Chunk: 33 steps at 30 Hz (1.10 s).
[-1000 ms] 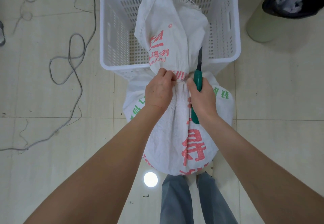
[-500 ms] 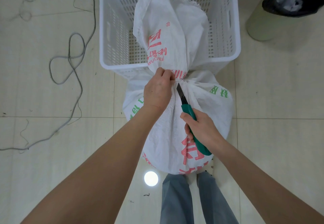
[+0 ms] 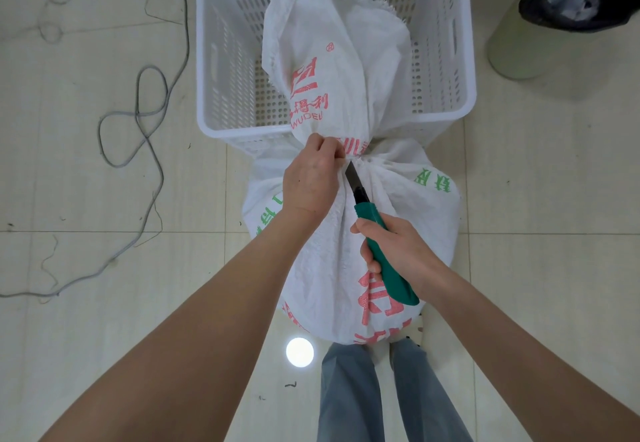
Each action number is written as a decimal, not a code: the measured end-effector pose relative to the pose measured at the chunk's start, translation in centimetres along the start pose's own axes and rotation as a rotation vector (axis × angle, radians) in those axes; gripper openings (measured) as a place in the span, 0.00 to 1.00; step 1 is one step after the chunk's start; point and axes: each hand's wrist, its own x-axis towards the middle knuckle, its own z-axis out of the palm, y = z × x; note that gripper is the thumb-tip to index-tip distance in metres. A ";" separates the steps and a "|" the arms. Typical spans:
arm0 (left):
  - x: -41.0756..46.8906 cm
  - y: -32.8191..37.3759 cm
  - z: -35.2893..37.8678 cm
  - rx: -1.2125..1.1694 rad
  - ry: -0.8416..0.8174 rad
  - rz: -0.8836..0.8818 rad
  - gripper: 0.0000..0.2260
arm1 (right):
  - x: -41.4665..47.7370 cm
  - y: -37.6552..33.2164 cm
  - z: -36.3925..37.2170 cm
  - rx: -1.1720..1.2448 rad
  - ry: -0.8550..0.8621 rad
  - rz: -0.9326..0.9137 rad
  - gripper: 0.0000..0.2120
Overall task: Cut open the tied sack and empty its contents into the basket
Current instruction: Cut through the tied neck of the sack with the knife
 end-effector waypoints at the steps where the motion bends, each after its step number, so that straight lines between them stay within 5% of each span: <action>1: 0.0 0.0 0.0 0.004 -0.001 0.001 0.06 | -0.1 -0.1 0.0 0.024 -0.016 0.000 0.13; 16: -0.1 -0.2 0.1 -0.010 0.003 0.006 0.06 | 0.4 -0.2 -0.1 0.160 -0.106 0.028 0.10; 27: 0.0 -0.3 -0.3 -0.024 0.008 0.013 0.06 | 1.5 0.4 0.3 -0.180 0.080 -0.097 0.10; 33: -0.1 -0.3 -0.2 -0.019 0.012 0.014 0.06 | 1.0 0.8 0.2 -0.118 0.042 -0.067 0.09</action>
